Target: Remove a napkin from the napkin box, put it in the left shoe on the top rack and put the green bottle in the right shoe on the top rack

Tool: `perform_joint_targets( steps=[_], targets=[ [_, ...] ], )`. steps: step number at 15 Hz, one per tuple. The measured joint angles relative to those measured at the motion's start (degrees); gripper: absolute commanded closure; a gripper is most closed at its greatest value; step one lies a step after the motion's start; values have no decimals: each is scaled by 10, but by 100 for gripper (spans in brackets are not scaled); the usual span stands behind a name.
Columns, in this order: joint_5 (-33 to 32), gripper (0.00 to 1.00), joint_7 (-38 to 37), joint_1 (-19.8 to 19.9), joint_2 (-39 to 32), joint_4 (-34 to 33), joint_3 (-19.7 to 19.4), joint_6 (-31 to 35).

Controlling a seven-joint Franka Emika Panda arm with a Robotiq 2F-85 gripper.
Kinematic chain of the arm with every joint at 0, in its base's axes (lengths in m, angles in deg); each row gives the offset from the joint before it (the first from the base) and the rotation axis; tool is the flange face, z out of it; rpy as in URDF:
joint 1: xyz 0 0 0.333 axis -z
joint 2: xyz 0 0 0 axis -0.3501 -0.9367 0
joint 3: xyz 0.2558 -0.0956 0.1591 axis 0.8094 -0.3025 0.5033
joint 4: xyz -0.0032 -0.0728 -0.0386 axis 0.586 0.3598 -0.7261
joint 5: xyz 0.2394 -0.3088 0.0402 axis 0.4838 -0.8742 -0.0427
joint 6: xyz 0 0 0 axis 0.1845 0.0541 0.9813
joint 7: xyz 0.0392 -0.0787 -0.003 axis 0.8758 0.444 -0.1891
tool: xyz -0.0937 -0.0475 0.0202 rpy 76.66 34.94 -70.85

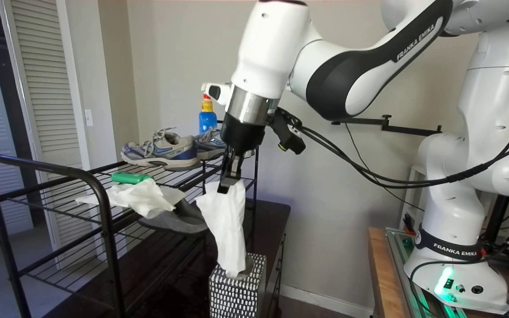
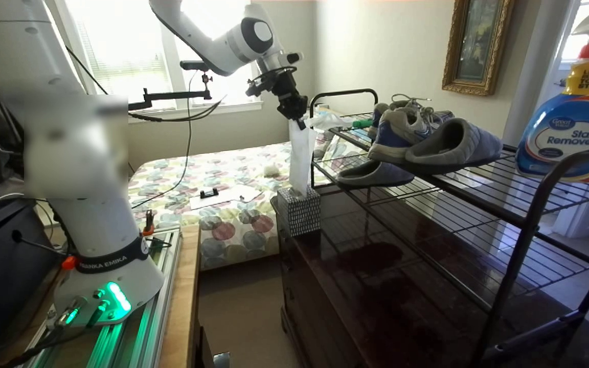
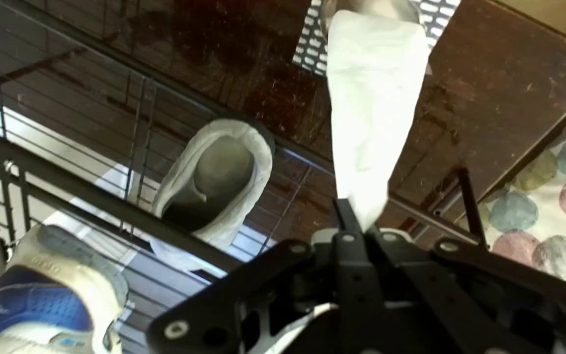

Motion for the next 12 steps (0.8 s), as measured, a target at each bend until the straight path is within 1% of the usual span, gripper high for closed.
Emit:
perform_joint_targets(
  steps=[7,9,12],
  targets=[
    [44,100,30,16,77,-3,4,48],
    [45,100,30,31,101,-4,4,56],
    [39,100,13,70,143,-6,6,70]
  ],
)
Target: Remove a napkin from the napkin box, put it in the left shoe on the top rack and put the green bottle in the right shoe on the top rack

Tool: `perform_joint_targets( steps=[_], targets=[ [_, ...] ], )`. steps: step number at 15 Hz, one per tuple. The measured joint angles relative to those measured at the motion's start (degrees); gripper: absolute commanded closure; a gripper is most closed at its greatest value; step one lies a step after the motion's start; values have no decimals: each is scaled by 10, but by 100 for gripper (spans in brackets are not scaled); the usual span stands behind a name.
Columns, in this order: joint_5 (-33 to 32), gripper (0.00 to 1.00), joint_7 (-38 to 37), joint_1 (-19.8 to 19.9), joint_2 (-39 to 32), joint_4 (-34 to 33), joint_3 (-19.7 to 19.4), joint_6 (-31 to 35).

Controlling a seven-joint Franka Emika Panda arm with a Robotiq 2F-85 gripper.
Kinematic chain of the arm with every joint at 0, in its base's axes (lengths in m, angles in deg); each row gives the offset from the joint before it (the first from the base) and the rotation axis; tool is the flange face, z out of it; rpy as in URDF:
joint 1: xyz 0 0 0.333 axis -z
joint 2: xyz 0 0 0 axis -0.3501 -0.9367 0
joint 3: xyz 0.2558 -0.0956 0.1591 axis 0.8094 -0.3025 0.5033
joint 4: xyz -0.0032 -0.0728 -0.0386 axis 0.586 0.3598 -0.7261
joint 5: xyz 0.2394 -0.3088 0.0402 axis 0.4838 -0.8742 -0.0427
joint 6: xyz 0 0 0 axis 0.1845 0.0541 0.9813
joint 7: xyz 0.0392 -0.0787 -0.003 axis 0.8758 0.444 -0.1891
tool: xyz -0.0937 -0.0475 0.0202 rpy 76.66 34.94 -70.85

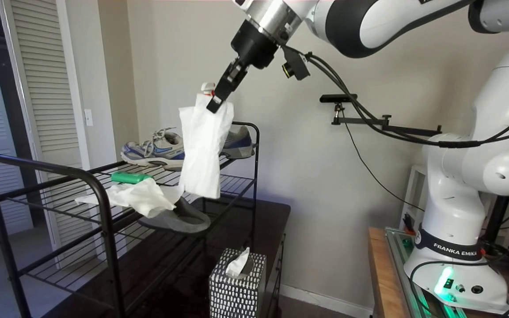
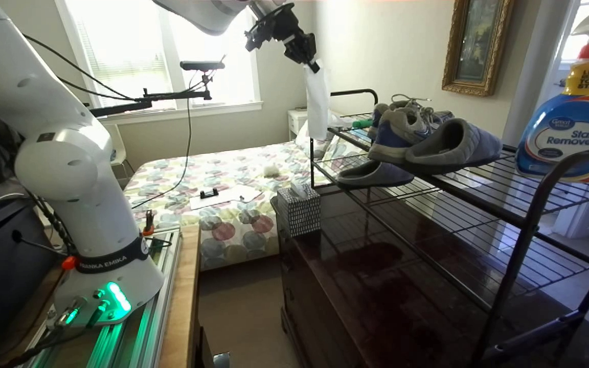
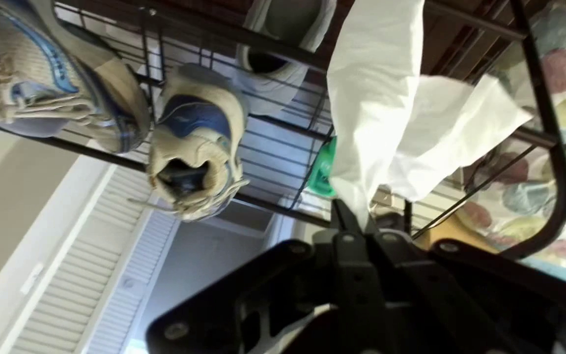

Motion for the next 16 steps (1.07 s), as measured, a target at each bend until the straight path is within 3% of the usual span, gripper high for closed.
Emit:
perform_joint_targets(
  steps=[3,5,11,16],
  targets=[
    [-6,100,-31,49,33,-6,8,7],
    [8,100,-19,61,35,-26,7,-20],
    [157,100,139,40,5,-122,-37,-142],
    [219,99,216,36,-11,-166,-60,-199]
  ],
)
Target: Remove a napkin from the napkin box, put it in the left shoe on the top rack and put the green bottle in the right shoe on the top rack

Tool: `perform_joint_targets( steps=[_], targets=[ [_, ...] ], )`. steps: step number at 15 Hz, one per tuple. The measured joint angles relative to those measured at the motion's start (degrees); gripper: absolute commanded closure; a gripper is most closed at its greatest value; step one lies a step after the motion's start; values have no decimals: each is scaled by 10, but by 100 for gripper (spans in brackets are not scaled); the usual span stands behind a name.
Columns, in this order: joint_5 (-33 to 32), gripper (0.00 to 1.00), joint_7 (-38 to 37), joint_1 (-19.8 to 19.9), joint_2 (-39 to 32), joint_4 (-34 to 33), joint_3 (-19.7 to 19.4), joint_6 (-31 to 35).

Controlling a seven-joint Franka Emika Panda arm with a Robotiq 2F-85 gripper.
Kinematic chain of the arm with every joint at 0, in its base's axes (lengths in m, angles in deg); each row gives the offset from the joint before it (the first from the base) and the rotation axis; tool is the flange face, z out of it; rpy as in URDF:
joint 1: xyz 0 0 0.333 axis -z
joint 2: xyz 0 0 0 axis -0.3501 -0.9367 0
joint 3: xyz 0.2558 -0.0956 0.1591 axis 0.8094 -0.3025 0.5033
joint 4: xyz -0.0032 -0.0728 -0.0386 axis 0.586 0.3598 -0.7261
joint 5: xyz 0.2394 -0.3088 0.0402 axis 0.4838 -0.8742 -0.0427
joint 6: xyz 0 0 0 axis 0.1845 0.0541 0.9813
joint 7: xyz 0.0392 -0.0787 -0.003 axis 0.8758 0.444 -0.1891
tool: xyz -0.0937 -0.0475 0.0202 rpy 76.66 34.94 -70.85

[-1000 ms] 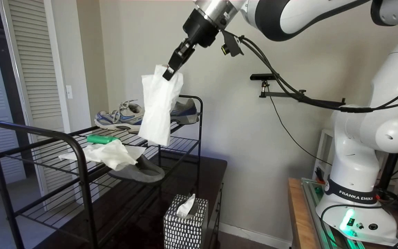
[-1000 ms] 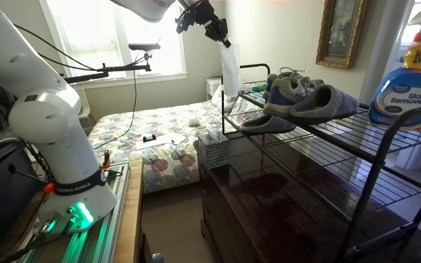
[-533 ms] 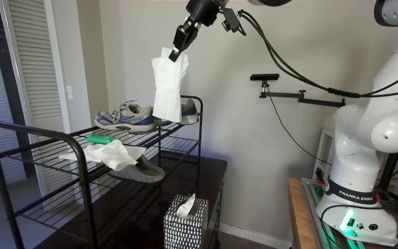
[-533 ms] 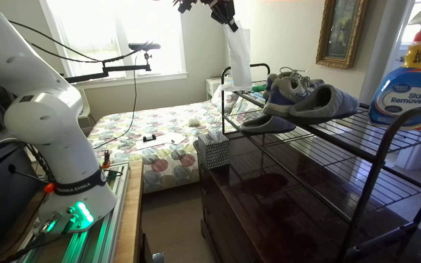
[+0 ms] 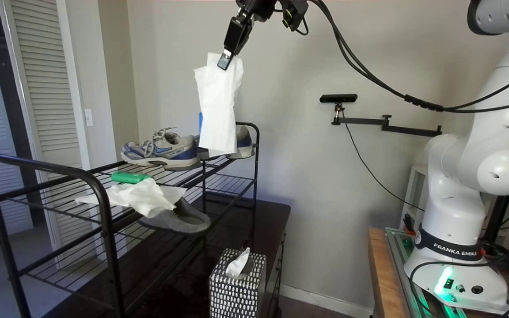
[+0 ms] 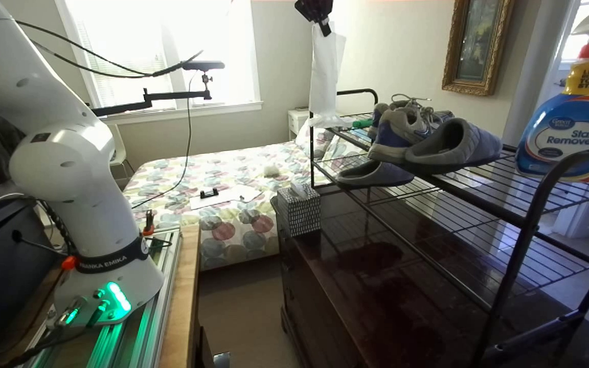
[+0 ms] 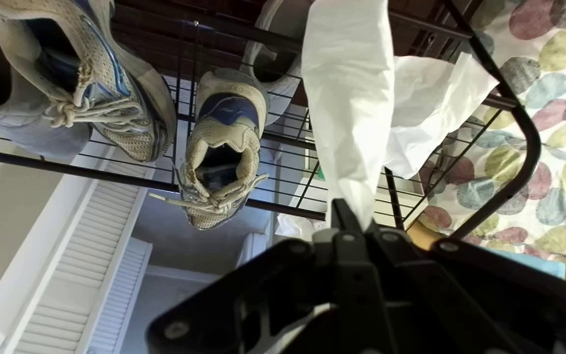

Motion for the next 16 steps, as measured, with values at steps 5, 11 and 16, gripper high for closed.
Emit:
perform_joint_targets(
  steps=[5,11,16],
  targets=[
    [5,99,7,-4,-4,-4,-3,-4],
    [-30,100,0,6,-20,-20,2,50],
    [-102,100,-5,13,-78,-83,8,107]
  ],
)
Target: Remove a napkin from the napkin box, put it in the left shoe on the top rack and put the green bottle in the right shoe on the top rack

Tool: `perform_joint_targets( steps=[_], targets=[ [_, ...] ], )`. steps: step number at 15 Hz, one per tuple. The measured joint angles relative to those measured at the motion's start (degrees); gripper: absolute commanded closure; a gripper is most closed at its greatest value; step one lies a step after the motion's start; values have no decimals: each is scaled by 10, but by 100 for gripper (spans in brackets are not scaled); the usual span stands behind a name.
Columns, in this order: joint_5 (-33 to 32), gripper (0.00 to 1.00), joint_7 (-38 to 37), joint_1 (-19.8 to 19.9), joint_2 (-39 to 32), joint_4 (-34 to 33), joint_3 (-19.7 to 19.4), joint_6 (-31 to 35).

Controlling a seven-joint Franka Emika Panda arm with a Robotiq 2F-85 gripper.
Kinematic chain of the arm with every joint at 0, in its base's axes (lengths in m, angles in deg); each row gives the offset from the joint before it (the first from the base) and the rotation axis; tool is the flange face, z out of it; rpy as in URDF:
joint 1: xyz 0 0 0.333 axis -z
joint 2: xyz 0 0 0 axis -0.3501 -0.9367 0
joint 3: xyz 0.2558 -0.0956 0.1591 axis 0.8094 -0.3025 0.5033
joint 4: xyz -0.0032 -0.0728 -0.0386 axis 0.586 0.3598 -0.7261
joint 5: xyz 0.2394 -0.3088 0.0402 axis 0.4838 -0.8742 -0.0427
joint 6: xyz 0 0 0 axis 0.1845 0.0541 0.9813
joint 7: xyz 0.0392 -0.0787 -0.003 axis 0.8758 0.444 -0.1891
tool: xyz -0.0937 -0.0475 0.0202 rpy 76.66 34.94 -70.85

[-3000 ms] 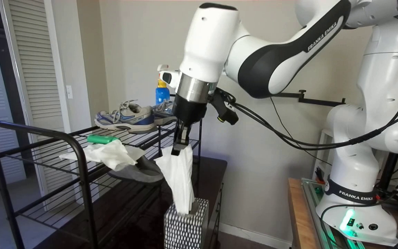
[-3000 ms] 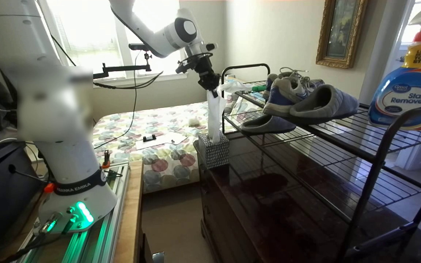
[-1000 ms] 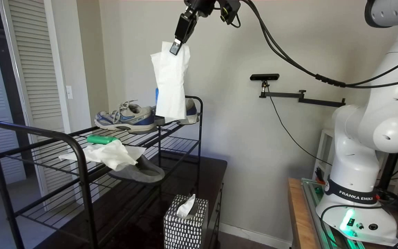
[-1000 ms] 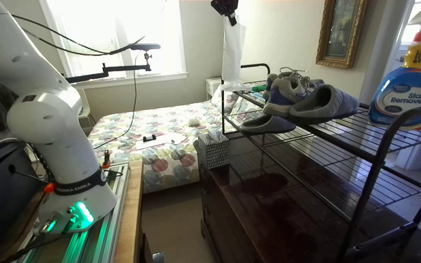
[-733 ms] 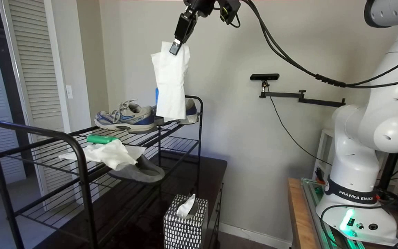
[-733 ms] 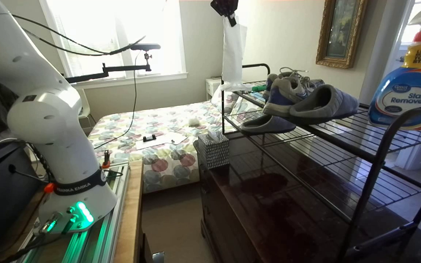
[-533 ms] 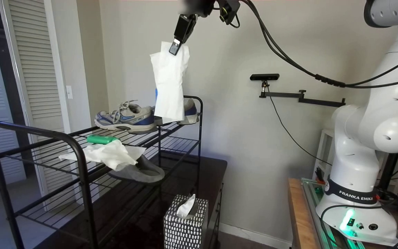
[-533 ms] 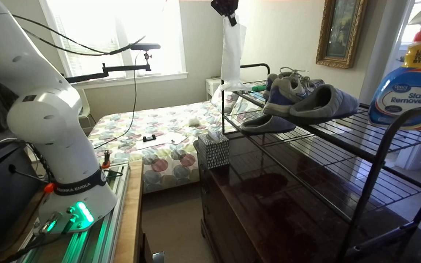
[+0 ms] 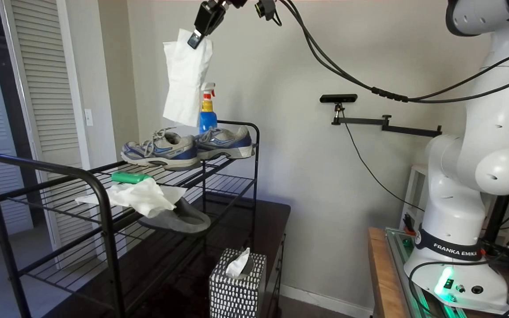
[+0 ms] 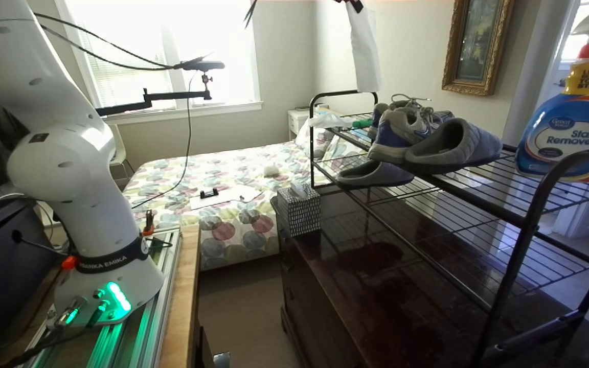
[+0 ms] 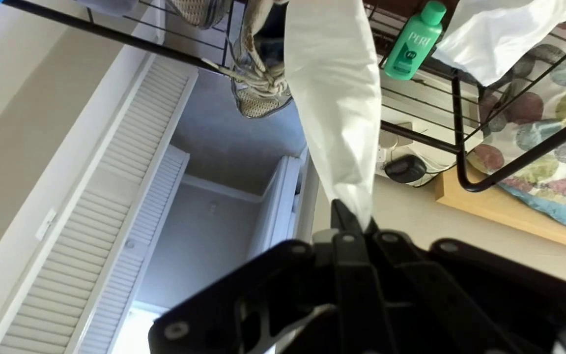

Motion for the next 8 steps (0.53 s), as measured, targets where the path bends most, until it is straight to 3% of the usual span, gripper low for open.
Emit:
perform_joint_targets(
  steps=[8],
  targets=[
    [-91,100,-8,-1,-69,-47,10,4]
  ],
)
